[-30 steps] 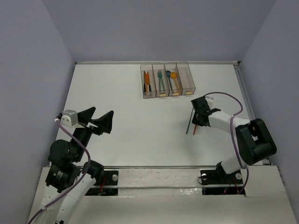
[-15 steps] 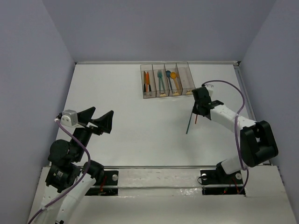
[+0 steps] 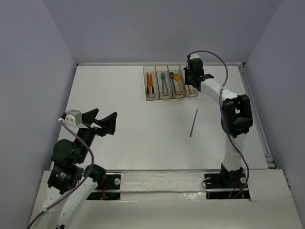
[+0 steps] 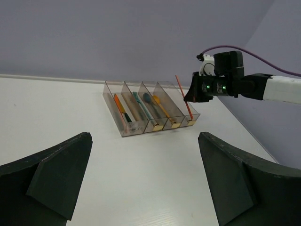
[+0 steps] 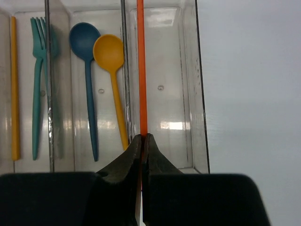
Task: Sort the eating utensils into containers
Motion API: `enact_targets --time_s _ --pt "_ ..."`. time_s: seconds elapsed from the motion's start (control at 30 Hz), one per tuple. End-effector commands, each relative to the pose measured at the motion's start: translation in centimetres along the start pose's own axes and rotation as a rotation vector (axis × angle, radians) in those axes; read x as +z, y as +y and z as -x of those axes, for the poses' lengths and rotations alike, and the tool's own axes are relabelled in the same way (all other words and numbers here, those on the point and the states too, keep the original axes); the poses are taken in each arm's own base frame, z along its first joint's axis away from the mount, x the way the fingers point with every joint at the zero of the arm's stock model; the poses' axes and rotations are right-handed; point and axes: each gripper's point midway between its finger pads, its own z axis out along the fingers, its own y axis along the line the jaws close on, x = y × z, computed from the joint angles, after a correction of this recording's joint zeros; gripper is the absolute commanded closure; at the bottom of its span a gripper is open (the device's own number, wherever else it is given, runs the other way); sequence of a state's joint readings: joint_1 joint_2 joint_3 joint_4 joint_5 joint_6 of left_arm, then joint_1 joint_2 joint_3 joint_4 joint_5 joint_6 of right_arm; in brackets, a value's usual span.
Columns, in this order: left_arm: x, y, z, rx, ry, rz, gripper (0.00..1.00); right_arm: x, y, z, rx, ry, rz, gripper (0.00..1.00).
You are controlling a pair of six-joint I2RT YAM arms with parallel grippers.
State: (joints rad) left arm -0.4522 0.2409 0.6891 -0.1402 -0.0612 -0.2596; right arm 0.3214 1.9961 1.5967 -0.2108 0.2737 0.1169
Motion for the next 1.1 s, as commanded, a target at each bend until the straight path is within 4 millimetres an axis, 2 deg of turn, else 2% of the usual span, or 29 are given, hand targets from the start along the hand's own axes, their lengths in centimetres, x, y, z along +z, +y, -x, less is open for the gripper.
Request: enact_targets --time_s 0.0,0.03,0.17,0.3,0.47,0.5,0.6,0.63,0.67,0.7,0.73,0.8,0.87,0.9,0.93,1.0,1.03,1.07 --pt "0.2 -0.5 2.0 0.008 -0.048 -0.008 0.01 1.8 -0.2 3.6 -0.028 -0.049 0.063 1.00" --pt "0.2 -0.5 2.0 0.009 -0.046 -0.009 0.01 1.9 0.1 4.4 -0.025 -0.059 0.070 1.00" --pt "0.3 -0.5 2.0 0.009 -0.046 -0.009 0.01 3.6 -0.6 4.0 -0.019 -0.045 0.058 1.00" --pt "0.4 -0.4 1.9 0.011 -0.044 -0.004 0.01 4.5 -0.7 4.1 -0.009 -0.040 0.067 1.00" --pt "0.5 -0.4 1.9 0.011 -0.042 -0.006 0.01 5.3 -0.7 2.5 -0.024 0.008 0.061 0.97" --pt "0.5 -0.4 1.9 0.011 -0.042 -0.006 0.01 5.3 -0.8 2.4 -0.025 0.009 0.056 0.94" --pt "0.5 -0.3 1.9 0.013 -0.044 0.001 0.01 5.4 -1.3 2.0 -0.018 0.019 0.025 0.73" --pt "0.6 -0.3 1.8 0.013 -0.041 0.000 0.01 5.1 -1.8 2.4 -0.004 0.011 -0.004 0.53" --pt "0.6 -0.3 1.8 0.013 -0.041 0.000 0.01 4.8 -2.0 2.7 -0.002 0.005 -0.010 0.53" --pt "0.6 -0.3 1.8 0.013 -0.043 0.000 0.01 4.6 -2.5 3.0 0.016 0.000 -0.018 0.29" --pt "0.5 -0.3 1.9 0.013 -0.044 -0.001 0.01 4.2 -2.6 3.4 0.024 -0.008 -0.021 0.22" --pt "0.5 -0.3 2.0 0.013 -0.046 -0.003 0.01 2.7 -2.7 4.6 0.055 -0.039 -0.017 0.20" --pt "0.4 -0.4 2.1 0.012 -0.051 -0.004 0.01 1.3 -2.9 4.8 0.092 -0.059 -0.013 0.20" --pt "0.4 -0.4 2.1 0.012 -0.053 -0.007 0.01 -1.2 -3.0 7.3 0.129 -0.141 0.001 0.20" --pt "0.2 -0.4 2.3 0.012 -0.059 -0.007 0.01 -1.5 -3.2 4.2 0.165 -0.094 -0.001 0.20" --pt "0.1 -0.5 2.4 0.011 -0.065 -0.011 0.01 -3.6 -3.6 2.9 0.227 -0.110 -0.003 0.19" --pt "0.0 -0.5 2.5 0.011 -0.069 -0.014 0.01 -5.7 -3.8 0.9 0.297 -0.114 -0.005 0.19" --pt "-0.1 -0.6 2.5 0.011 -0.071 -0.016 0.01 -6.7 -4.1 -0.4 0.332 -0.110 -0.011 0.18"
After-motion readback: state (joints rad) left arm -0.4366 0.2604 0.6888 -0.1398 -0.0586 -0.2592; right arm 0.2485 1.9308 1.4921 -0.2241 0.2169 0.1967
